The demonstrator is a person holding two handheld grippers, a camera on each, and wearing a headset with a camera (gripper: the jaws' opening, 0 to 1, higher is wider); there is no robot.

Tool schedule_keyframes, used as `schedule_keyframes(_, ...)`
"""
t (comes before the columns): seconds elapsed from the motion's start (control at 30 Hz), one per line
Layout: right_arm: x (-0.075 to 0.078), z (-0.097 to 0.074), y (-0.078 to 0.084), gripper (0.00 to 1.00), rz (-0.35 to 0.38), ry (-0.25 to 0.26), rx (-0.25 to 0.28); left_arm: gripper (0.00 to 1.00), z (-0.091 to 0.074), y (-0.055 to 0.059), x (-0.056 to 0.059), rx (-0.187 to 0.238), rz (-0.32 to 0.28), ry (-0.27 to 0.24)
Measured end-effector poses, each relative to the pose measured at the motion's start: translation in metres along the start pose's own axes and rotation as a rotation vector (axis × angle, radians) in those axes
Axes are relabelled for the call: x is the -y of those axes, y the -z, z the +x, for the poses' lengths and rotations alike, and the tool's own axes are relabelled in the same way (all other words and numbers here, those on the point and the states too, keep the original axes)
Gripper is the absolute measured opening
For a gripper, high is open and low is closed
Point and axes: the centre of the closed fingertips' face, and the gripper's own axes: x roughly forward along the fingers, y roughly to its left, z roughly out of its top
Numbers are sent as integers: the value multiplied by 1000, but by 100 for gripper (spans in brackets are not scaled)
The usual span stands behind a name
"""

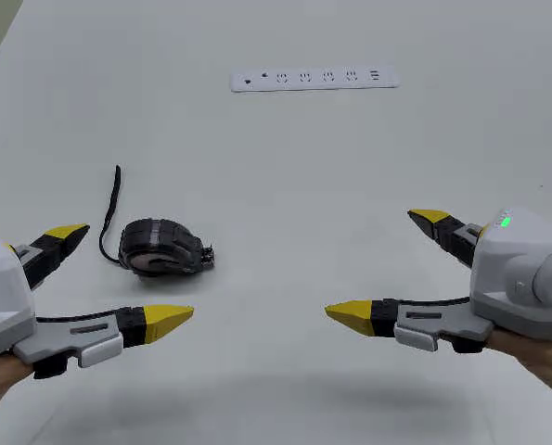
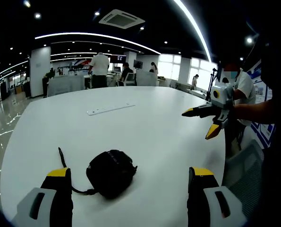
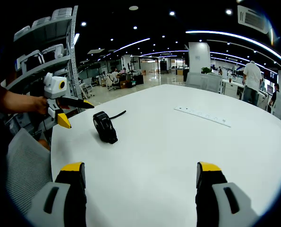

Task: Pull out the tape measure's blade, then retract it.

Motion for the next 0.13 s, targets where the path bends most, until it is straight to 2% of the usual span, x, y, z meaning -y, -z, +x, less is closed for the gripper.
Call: schedule_keyframes(0.13, 0, 0, 0, 100, 2, -1, 0, 100, 0, 0, 0, -2, 2, -1)
